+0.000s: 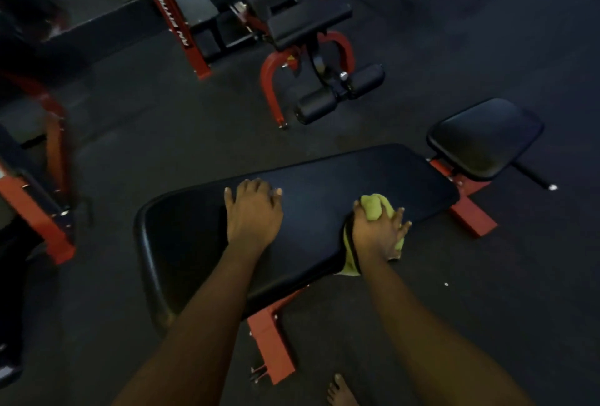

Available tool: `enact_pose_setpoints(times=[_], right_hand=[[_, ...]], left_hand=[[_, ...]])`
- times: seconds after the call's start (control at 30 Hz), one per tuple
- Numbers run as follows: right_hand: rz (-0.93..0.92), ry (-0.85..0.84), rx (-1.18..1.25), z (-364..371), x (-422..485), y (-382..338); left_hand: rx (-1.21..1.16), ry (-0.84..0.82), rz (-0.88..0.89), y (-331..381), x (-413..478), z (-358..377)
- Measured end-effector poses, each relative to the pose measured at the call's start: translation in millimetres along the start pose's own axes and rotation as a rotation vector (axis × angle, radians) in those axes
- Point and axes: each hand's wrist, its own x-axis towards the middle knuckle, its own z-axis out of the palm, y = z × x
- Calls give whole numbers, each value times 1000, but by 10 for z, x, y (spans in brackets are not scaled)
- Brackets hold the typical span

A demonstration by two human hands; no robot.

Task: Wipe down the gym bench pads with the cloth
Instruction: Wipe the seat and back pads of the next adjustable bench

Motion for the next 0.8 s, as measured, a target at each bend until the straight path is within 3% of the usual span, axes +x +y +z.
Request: enact_pose_setpoints(times=[0.3,0.5,0.8], right_hand=[[159,101,362,218,16,230],[228,173,378,86,913,421],[267,214,328,-285,2433,698]], left_hand=[[123,-201,123,506,834,519],[219,-324,109,879,1310,899],[250,-373,26,1491,1860,1446]])
